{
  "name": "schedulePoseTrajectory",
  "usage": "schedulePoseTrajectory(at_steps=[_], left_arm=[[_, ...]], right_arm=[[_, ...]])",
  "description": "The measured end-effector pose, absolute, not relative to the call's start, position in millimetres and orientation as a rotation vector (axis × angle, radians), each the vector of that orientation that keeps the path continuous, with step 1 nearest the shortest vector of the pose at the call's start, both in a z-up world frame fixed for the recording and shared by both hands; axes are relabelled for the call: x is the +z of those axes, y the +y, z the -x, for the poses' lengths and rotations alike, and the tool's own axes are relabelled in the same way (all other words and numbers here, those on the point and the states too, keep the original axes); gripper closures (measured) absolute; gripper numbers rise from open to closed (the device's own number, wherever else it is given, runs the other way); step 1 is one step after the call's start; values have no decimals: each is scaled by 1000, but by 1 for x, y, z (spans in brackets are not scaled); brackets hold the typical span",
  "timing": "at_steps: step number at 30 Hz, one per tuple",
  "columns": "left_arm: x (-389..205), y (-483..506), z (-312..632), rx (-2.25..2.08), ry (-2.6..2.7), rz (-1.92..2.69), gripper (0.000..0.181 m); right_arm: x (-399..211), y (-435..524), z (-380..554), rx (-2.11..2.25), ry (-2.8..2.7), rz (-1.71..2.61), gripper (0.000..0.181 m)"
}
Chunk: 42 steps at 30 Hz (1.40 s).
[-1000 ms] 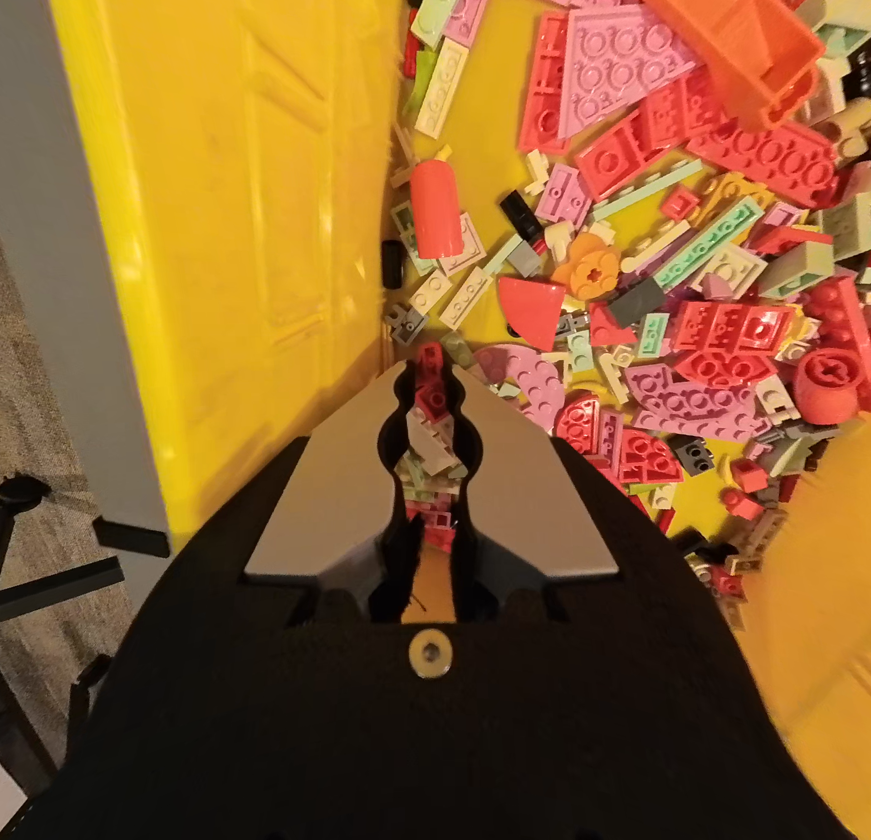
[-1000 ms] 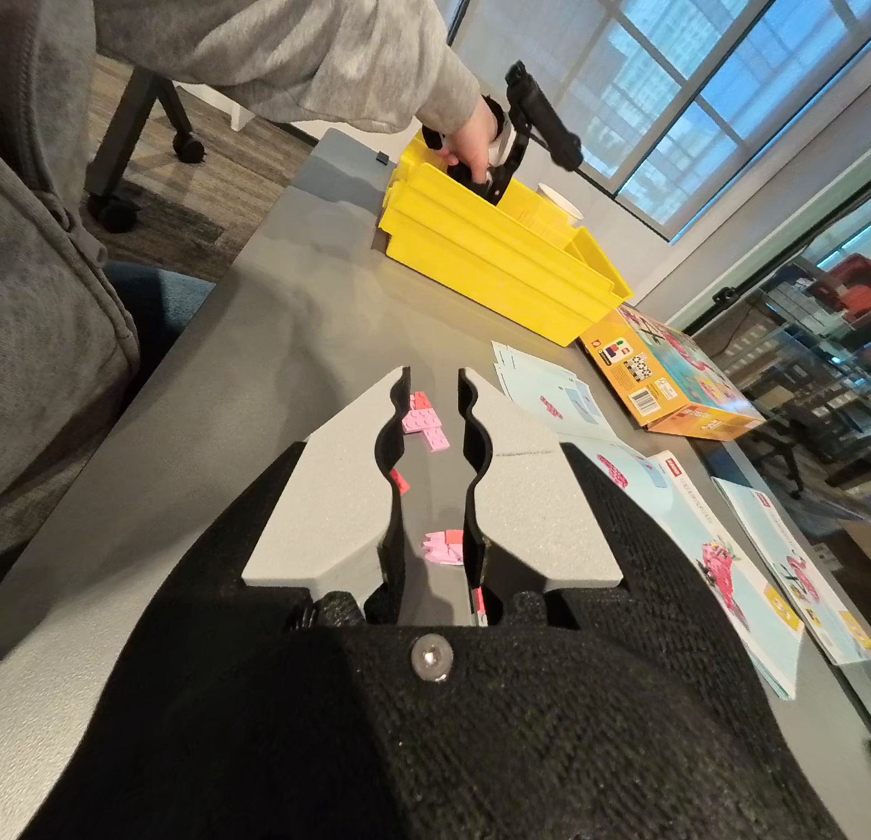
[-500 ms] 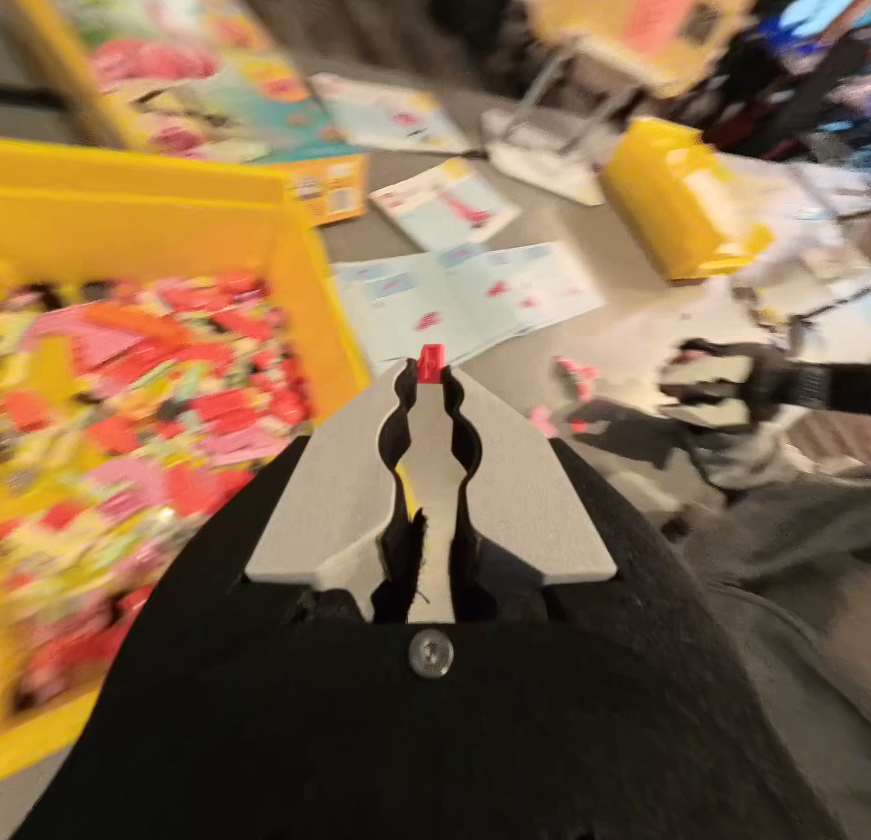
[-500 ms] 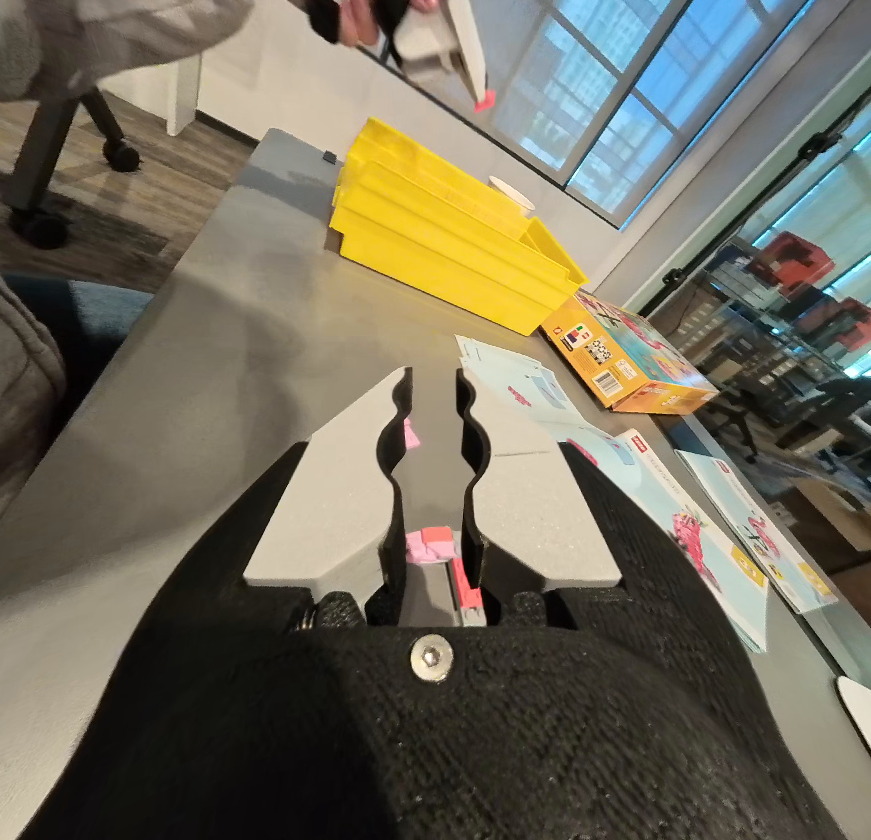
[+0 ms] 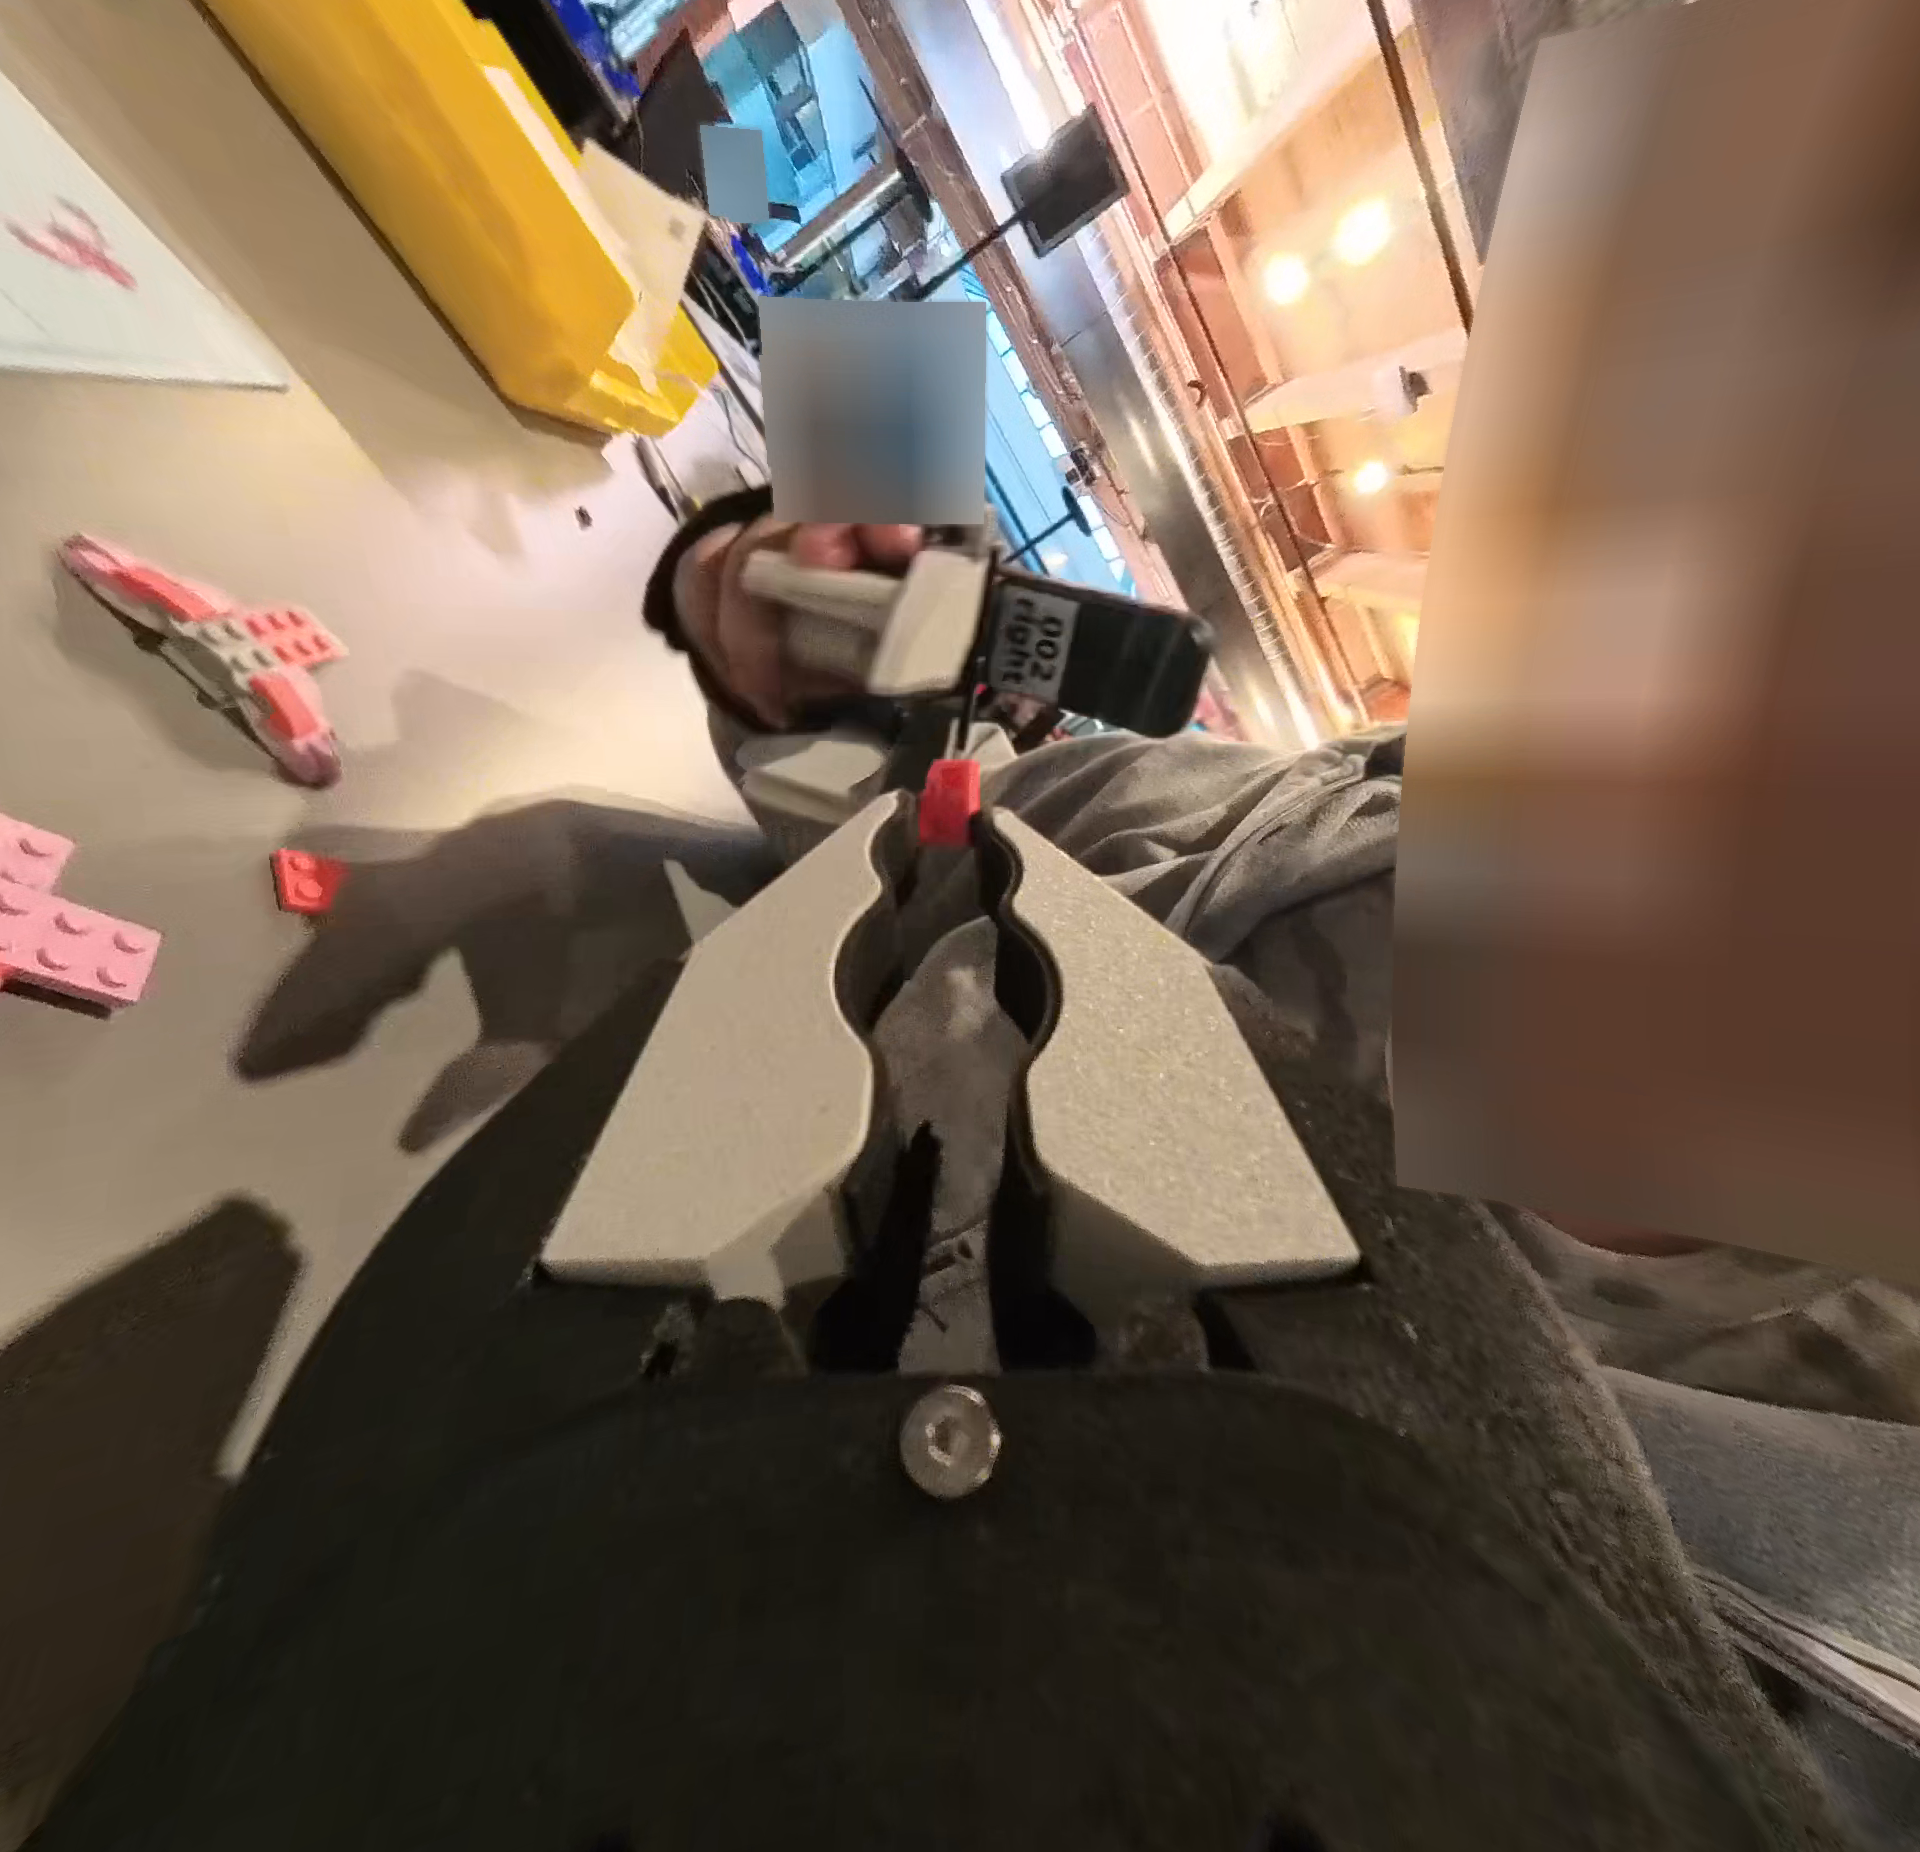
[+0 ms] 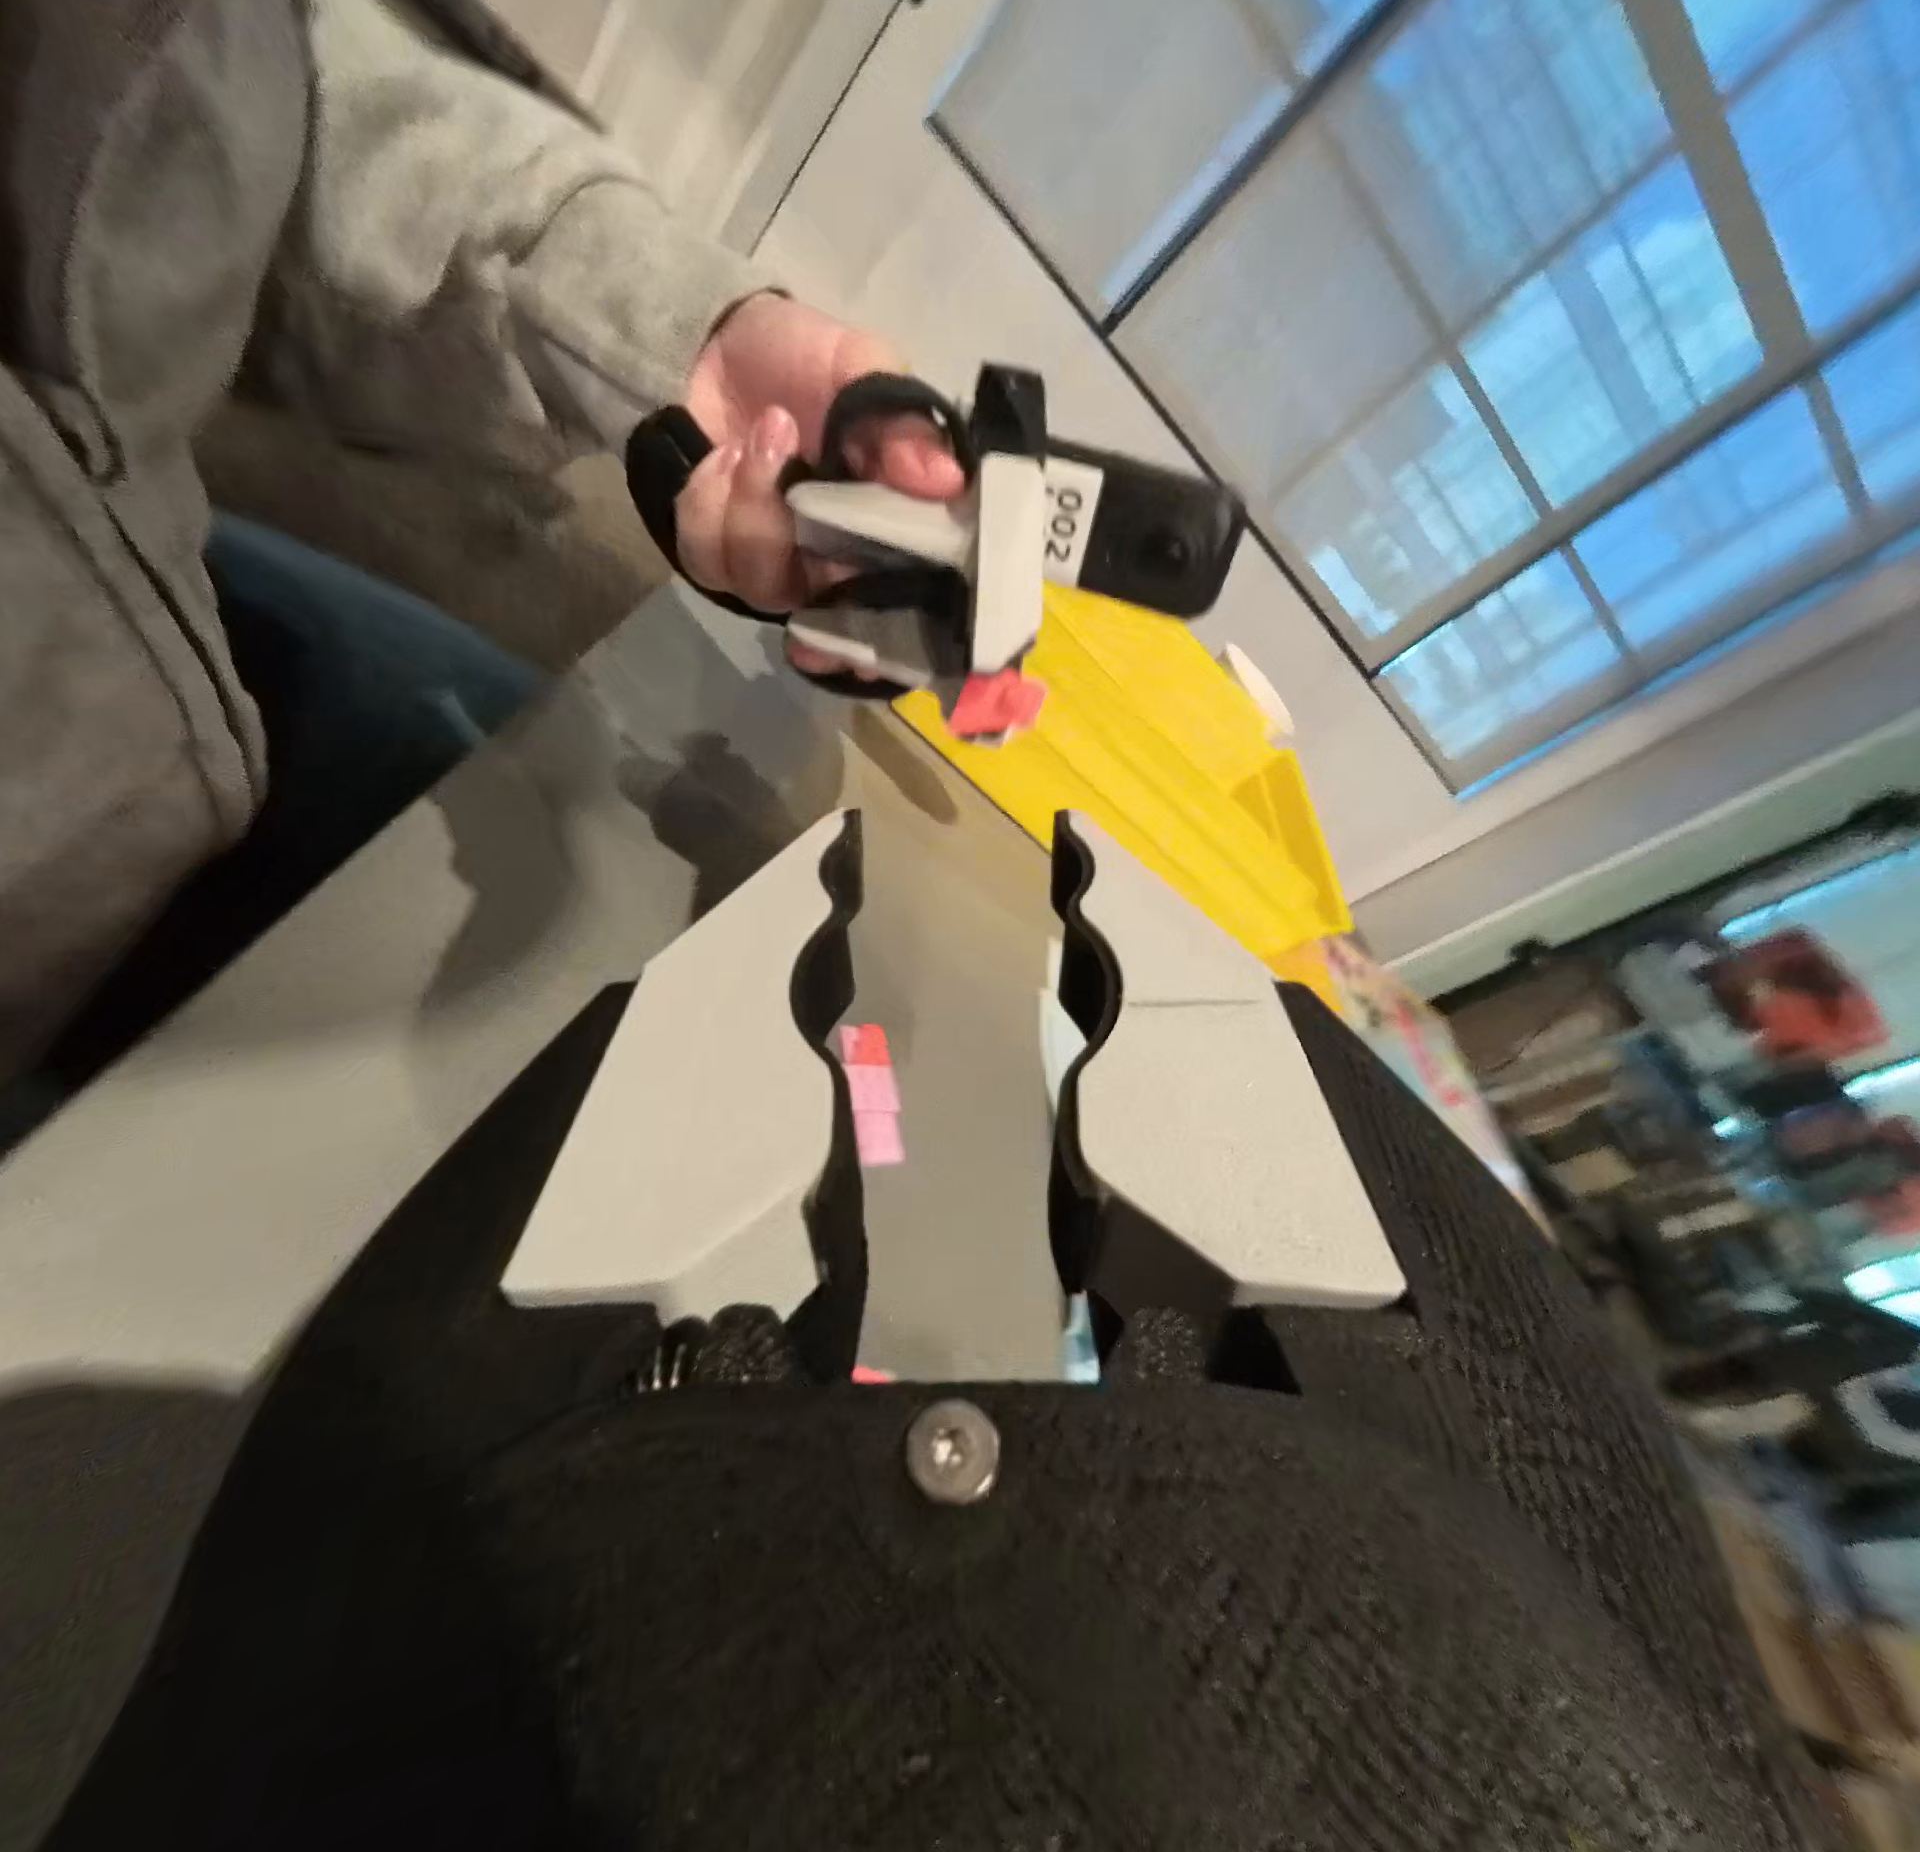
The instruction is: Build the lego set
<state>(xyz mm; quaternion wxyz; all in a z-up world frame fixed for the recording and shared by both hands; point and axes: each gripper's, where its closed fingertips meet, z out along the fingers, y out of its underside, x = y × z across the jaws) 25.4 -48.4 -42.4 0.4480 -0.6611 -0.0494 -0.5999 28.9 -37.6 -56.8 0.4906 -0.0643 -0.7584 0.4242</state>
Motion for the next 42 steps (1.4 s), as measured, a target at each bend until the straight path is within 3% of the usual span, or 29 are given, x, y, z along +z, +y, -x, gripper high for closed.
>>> schedulePoseTrajectory(at_steps=[15, 21, 27, 31, 34, 37, 40, 42], left_arm=[[-84, -47, -47, -1736, -159, 1773, 172], [-95, -43, -42, -1761, -200, 1779, 172], [-106, -37, -35, -1730, -250, 1793, 171], [-106, -27, -16, -1465, -207, 1785, 155], [-133, -16, 18, -916, -130, 1962, 159], [-153, -12, 42, -512, 30, 2088, 144], [-169, -10, 45, -408, 190, 2171, 129], [-177, -11, 46, -457, 250, 2211, 129]], right_arm=[[-89, -55, -36, 725, -2119, -309, 169], [-102, -47, -29, 569, -2109, -346, 165], [-112, -35, -20, 529, -2153, -265, 175], [-119, -9, 2, 632, -2216, 77, 174], [-141, 10, 17, 690, -2342, 350, 175], [-163, 15, 22, 773, -2490, 562, 174], [-176, 16, 27, 819, -2571, 662, 174], [-181, 16, 31, 824, -2600, 668, 174]])
